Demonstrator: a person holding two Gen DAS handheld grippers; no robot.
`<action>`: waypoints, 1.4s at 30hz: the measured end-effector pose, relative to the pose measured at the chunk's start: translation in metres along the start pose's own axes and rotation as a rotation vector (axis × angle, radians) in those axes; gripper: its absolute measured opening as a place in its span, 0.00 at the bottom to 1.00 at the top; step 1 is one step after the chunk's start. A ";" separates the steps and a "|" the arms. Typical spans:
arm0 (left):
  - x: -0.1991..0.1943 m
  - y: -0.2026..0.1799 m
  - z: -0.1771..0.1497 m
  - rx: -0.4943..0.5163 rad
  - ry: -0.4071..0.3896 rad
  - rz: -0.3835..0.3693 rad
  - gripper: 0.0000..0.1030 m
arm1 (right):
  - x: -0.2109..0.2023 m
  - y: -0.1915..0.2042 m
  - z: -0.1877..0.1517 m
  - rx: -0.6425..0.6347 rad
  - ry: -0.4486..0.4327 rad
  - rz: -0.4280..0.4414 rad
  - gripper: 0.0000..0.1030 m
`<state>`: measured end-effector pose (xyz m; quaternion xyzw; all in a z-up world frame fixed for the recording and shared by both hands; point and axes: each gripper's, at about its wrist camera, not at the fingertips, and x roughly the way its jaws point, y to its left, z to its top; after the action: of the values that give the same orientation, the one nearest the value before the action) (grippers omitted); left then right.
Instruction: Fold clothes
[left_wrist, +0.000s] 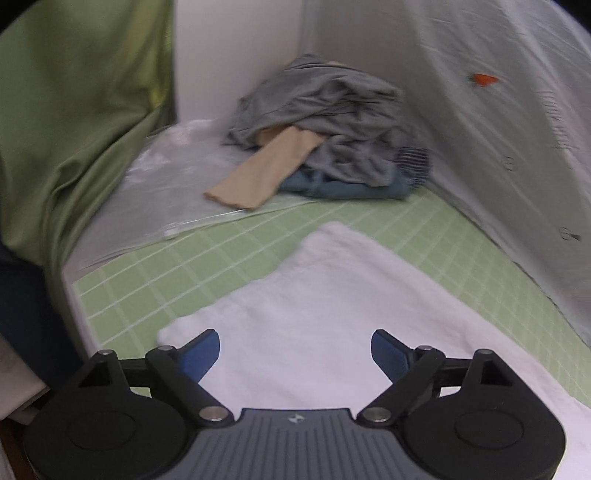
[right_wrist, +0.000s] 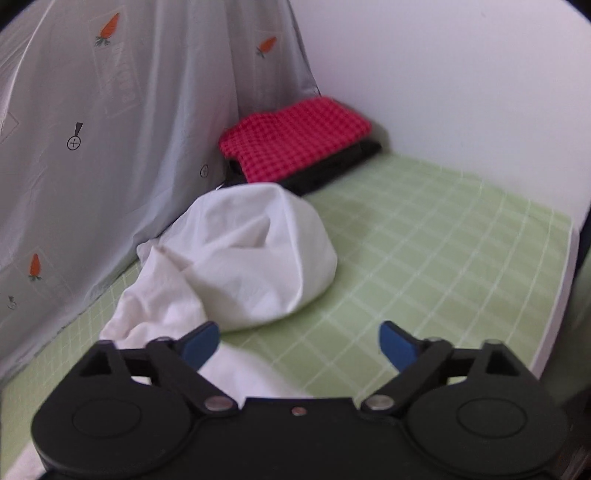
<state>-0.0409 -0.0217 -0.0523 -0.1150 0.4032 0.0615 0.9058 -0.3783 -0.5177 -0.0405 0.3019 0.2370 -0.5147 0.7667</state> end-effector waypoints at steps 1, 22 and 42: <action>0.001 -0.010 -0.002 0.012 0.004 -0.013 0.89 | 0.007 0.000 0.004 -0.018 0.001 -0.013 0.97; 0.118 -0.150 -0.002 0.096 0.225 -0.070 0.91 | 0.196 0.094 0.126 -0.293 0.065 -0.009 0.97; 0.121 -0.152 -0.017 0.105 0.253 -0.129 0.91 | 0.188 0.176 0.052 -0.502 0.344 0.480 0.10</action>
<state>0.0586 -0.1709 -0.1289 -0.0998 0.5086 -0.0331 0.8545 -0.1440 -0.6249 -0.0918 0.2336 0.4032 -0.1885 0.8645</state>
